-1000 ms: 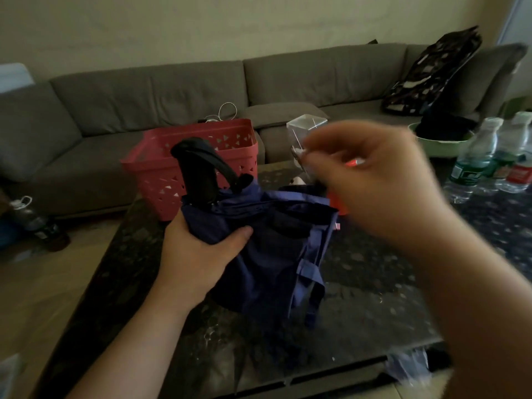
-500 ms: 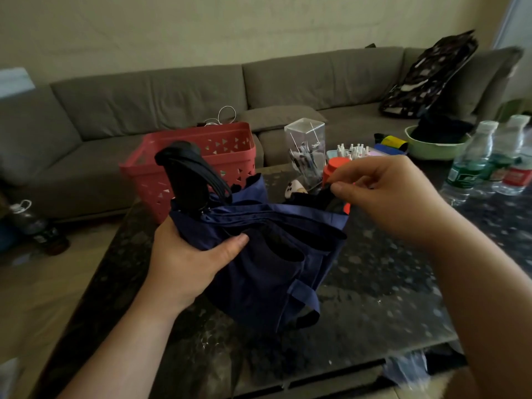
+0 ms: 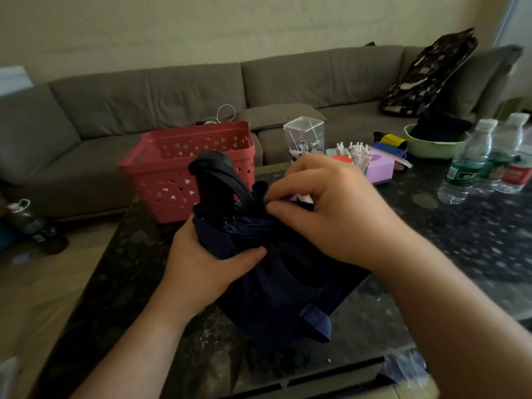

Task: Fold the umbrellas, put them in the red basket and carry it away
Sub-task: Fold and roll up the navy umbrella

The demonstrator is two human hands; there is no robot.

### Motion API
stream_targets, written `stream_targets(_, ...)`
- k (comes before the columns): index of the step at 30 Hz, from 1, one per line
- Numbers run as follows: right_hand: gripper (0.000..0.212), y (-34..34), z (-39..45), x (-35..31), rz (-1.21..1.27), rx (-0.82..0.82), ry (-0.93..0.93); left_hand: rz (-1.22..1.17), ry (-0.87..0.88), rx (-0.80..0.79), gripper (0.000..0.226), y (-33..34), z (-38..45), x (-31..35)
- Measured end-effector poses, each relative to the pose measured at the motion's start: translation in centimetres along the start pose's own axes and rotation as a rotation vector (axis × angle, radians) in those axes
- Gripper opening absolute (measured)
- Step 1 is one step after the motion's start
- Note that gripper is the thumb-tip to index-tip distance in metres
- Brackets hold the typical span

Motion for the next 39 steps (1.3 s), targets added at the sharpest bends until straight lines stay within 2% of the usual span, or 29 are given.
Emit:
stream_targets(4,0.010,2.3,-0.5,-1.6,0.050,-0.071,-0.022,0.004,-0.081,-0.037,0.076,0.7,-0.5,-0.7)
stream_targets(9,0.010,3.3,-0.9,-0.9,0.102,-0.175,0.203,-0.064,-0.203,-0.102,0.076,1.4,-0.9,-1.5)
stream_targets(15,0.011,3.7,-1.3,-0.4,0.131,-0.160,0.356,-0.044,-0.254,-0.168,0.059,2.2,-1.2,-1.5)
stream_targets(21,0.014,3.1,-1.3,-0.1,0.169,-0.317,0.426,0.004,-0.273,-0.108,0.048,1.8,-1.0,-1.7)
stream_targets(24,0.015,1.4,-0.2,0.2,0.280,-0.197,0.457,-0.015,-0.278,-0.072,0.050,1.7,-0.9,-1.6)
stream_targets(26,0.035,0.8,0.3,0.4,0.375,-0.108,0.473,0.001,-0.261,-0.080,0.046,1.9,-1.0,-1.3)
stream_targets(28,0.056,1.6,0.2,0.0,0.394,-0.109,0.437,0.032,-0.240,-0.101,0.045,2.1,-1.1,-1.2)
stream_targets(29,0.056,2.3,-0.1,-0.4,0.378,-0.121,0.399,0.050,-0.229,-0.111,0.045,2.2,-1.2,-1.2)
stream_targets(32,0.024,3.7,-0.6,-0.8,0.279,-0.061,0.322,0.056,-0.240,-0.142,0.049,2.6,-1.7,-1.3)
stream_targets(33,0.020,3.8,-0.7,-0.8,0.283,-0.046,0.326,0.053,-0.243,-0.153,0.050,2.7,-1.9,-1.3)
stream_targets(39,0.028,3.0,0.2,-0.6,0.448,0.016,0.386,0.067,-0.215,-0.239,0.042,3.1,-1.5,-0.2)
Point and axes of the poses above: each hand's wrist, its own z-axis towards the middle knuckle, its own y-axis out of the palm, x = y × z, the point moved 4 cm from there along z, towards the middle knuckle, and after that the axes turned 13 degrees about x, right-handed, at the moved point
